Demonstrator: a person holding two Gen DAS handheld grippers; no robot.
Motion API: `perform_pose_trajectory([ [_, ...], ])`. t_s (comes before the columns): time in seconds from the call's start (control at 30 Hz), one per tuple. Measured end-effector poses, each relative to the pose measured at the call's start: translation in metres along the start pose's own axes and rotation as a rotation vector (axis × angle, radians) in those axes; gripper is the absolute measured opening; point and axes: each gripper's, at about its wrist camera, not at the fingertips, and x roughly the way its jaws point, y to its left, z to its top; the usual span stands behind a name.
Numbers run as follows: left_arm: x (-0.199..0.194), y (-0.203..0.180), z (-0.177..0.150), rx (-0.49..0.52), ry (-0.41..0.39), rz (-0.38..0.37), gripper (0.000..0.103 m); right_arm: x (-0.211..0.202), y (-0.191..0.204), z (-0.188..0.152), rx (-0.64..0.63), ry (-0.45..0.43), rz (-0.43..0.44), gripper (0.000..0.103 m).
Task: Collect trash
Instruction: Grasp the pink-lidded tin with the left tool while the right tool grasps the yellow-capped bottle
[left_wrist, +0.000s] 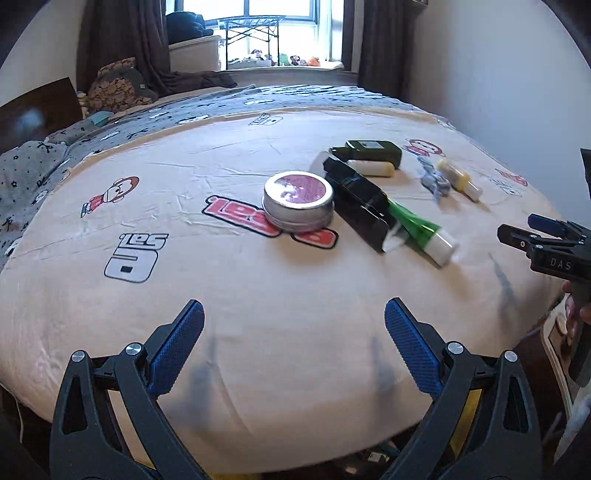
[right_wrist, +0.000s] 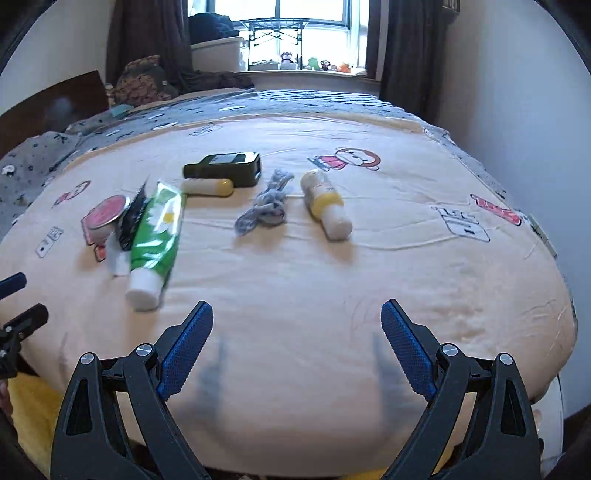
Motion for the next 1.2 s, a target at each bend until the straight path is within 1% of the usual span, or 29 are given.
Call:
perform_pose_trajectory([
  [0.07,0.011,0.006,0.009,-0.021,0.005,0.019,0.093,0.013,-0.011,0.013,0.014,0.000,-0.022,0.092],
  [0.17,0.035,0.011,0.025,-0.040,0.025,0.020,0.093,0.035,-0.025,0.030,0.052,0.008,-0.037,0.092],
  [0.23,0.051,0.009,0.036,-0.023,0.036,0.026,0.093,0.049,-0.031,0.041,0.059,0.012,-0.054,0.088],
  [0.3,0.062,0.007,0.043,-0.011,0.043,0.042,0.093,0.063,-0.034,0.052,0.057,0.018,-0.056,0.083],
  [0.33,0.067,0.006,0.047,-0.011,0.048,0.045,0.093,0.069,-0.034,0.056,0.053,0.021,-0.060,0.081],
  [0.4,0.078,0.005,0.054,-0.018,0.060,0.049,0.093,0.082,-0.034,0.063,0.050,0.037,-0.061,0.075],
  [0.47,0.087,0.004,0.061,-0.029,0.069,0.046,0.093,0.092,-0.033,0.069,0.059,0.053,-0.041,0.073],
  [0.57,0.100,0.003,0.071,-0.038,0.079,0.046,0.093,0.104,-0.029,0.077,0.049,0.072,-0.043,0.069],
  [0.6,0.104,0.002,0.073,-0.039,0.083,0.049,0.093,0.108,-0.027,0.079,0.043,0.082,-0.046,0.066],
  [0.63,0.109,0.002,0.076,-0.042,0.092,0.050,0.090,0.111,-0.026,0.081,0.038,0.088,-0.048,0.064],
  [0.67,0.113,0.002,0.077,-0.045,0.101,0.047,0.087,0.113,-0.024,0.082,0.032,0.093,-0.047,0.056],
  [0.7,0.116,0.003,0.079,-0.046,0.105,0.044,0.081,0.115,-0.022,0.083,0.024,0.096,-0.047,0.043],
  [0.77,0.116,0.004,0.081,-0.045,0.102,0.040,0.069,0.114,-0.020,0.082,0.010,0.098,-0.048,0.032],
  [0.8,0.114,0.004,0.081,-0.044,0.102,0.040,0.067,0.113,-0.019,0.081,0.005,0.095,-0.053,0.032],
  [0.97,0.102,0.005,0.070,-0.016,0.105,0.041,0.067,0.100,-0.023,0.071,0.008,0.095,-0.032,0.032],
  [1.2,0.067,0.003,0.037,0.022,0.088,0.028,0.067,0.057,-0.022,0.034,-0.017,0.072,0.007,0.032],
])
